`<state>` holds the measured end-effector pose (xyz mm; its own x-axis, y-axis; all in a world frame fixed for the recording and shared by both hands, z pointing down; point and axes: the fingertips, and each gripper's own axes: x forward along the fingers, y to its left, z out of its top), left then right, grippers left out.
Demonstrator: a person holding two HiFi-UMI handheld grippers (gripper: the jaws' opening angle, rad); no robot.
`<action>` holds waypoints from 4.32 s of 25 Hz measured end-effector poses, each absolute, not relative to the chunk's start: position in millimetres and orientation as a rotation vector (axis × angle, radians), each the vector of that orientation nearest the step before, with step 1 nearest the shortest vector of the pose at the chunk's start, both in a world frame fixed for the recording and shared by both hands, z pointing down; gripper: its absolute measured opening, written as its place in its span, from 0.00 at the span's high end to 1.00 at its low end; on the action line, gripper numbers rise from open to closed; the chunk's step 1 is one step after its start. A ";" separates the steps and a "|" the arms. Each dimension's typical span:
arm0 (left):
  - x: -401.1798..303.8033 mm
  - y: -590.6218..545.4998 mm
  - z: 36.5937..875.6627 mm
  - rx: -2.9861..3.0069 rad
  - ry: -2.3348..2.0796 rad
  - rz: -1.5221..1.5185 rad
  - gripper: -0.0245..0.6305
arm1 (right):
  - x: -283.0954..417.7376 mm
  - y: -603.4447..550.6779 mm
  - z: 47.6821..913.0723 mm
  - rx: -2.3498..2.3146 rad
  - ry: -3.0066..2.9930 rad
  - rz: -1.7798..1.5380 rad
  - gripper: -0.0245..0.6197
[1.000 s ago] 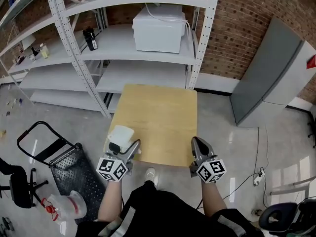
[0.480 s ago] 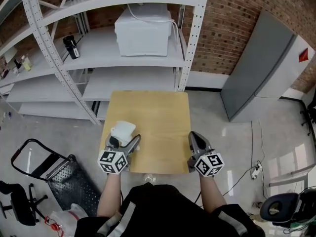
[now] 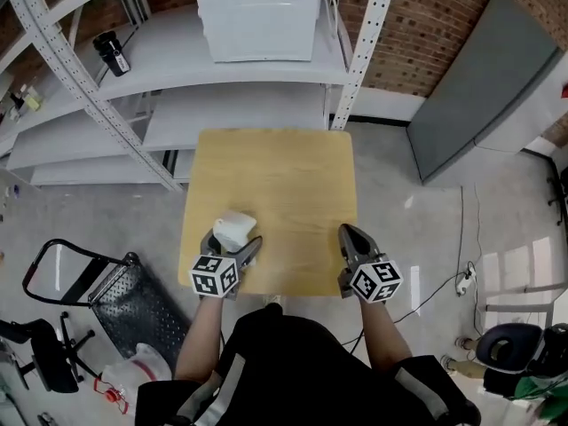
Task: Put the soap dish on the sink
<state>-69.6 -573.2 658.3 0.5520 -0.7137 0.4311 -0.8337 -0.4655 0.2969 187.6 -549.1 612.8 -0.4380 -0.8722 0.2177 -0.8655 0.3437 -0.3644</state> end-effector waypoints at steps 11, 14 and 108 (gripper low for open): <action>-89.0 -562.3 729.5 2.135 -1.183 0.620 0.23 | 157.9 -542.2 675.2 -1.700 2.633 -0.875 0.95; -87.4 -563.4 743.3 2.116 -1.142 0.667 0.23 | 151.5 -540.5 689.9 -1.709 2.649 -0.919 0.95; -125.3 -416.1 524.9 2.528 -1.673 -0.184 0.96 | 192.9 -405.8 554.2 -1.499 2.643 -0.416 0.95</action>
